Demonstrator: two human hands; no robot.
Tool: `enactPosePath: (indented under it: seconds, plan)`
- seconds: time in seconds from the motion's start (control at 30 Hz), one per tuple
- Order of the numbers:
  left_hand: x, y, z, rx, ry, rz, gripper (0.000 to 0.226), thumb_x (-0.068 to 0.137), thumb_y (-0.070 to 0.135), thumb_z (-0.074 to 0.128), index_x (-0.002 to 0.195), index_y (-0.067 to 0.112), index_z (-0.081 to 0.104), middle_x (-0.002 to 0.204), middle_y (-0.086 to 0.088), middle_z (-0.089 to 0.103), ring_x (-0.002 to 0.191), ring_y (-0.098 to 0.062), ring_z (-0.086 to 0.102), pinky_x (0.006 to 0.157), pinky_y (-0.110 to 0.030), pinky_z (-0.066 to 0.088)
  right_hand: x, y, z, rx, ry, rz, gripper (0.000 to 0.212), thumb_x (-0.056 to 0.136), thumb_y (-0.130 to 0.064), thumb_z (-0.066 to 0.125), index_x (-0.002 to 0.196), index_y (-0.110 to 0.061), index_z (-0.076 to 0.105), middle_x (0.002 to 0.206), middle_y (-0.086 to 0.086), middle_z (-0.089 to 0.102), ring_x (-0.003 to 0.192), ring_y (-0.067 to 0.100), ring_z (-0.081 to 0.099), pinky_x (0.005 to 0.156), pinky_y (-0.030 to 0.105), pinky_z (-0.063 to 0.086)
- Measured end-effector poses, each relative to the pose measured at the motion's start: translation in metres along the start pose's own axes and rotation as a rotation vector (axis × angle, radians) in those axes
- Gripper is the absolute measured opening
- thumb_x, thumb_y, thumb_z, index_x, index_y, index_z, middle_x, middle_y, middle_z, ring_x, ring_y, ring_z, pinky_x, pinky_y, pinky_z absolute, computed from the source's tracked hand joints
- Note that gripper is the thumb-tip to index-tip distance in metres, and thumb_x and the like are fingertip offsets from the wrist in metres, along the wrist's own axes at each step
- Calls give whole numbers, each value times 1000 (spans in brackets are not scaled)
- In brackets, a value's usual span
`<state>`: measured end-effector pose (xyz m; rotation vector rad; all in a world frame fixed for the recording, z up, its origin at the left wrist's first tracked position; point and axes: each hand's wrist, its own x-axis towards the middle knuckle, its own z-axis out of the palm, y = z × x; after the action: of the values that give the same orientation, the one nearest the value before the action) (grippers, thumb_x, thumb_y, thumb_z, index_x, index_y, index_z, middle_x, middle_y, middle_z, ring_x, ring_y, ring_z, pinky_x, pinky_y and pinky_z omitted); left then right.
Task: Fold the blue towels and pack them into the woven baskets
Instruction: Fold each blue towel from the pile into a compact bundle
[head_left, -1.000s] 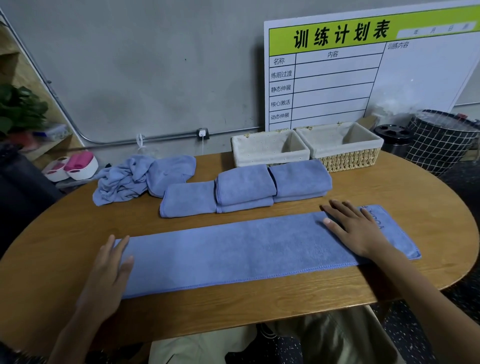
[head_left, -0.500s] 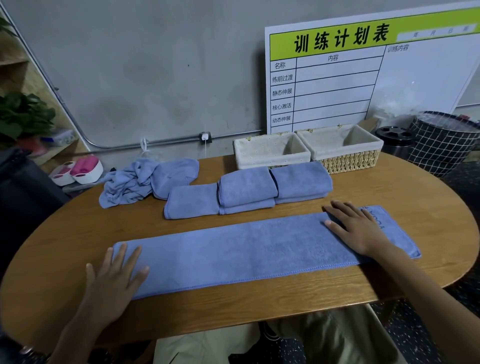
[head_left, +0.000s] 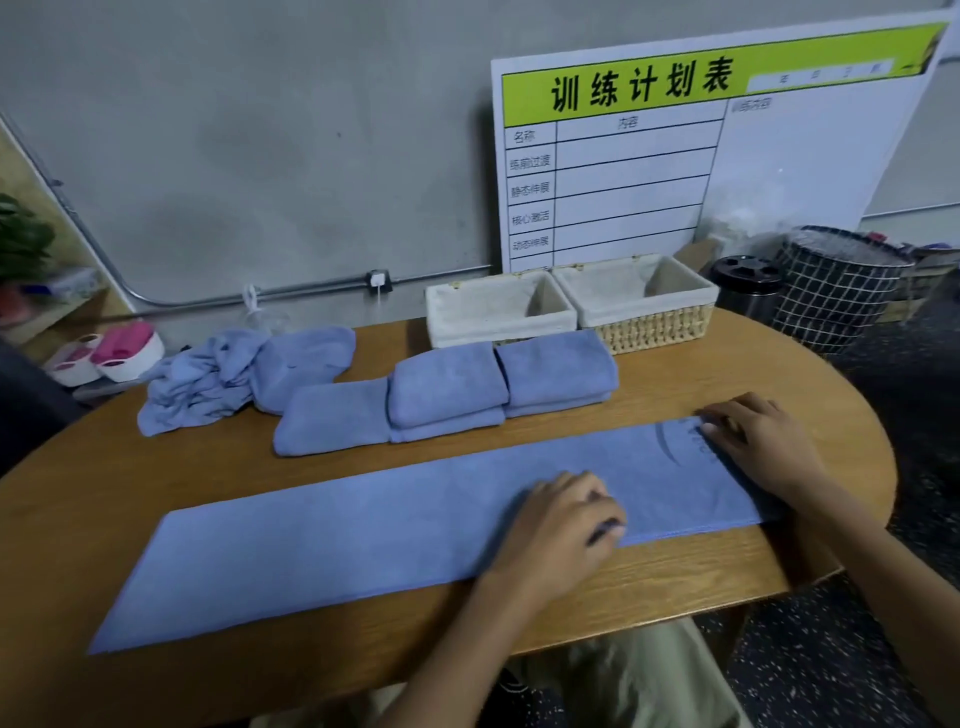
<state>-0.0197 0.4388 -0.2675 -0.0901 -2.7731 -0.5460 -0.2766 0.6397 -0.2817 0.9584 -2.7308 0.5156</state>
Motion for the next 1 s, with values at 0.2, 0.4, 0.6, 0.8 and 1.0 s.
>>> enactPosePath:
  seconds: [0.2,0.4,0.6,0.8,1.0]
  plan:
    - [77,64,59,59,-59,161,37,91,50,64,113,22,67,111,0,53,105,-22,48,86,-41,38,29,13,-6,172,-202,-39,21,87,-36,73,104,-25,68,102,2,51,91,23,54,81,33,41]
    - [115,80,73,226,-89,185,45,92,42,61,129,18,51,109,-6,58,100,-28,58,74,-43,48,49,10,-15,345,-341,-141,16,90,-19,71,82,-26,58,89,0,60,83,20,57,73,36,40]
    - [116,85,65,396,-79,328,56,83,27,67,132,19,42,89,-6,60,76,-27,61,51,-33,38,54,14,-15,614,-394,-72,10,93,-15,67,92,-13,57,80,9,62,73,17,54,71,40,44]
    - [120,90,55,438,-134,328,54,88,40,69,132,19,45,92,-4,64,76,-27,65,53,-34,33,52,16,-14,831,-410,20,12,92,-7,67,99,-9,57,94,9,60,87,15,58,79,33,46]
    - [132,93,50,360,-164,288,47,86,17,63,130,14,47,77,-5,60,68,-30,61,53,-36,32,52,13,-17,858,-441,56,12,92,-6,67,102,-4,60,94,6,63,87,13,59,77,28,48]
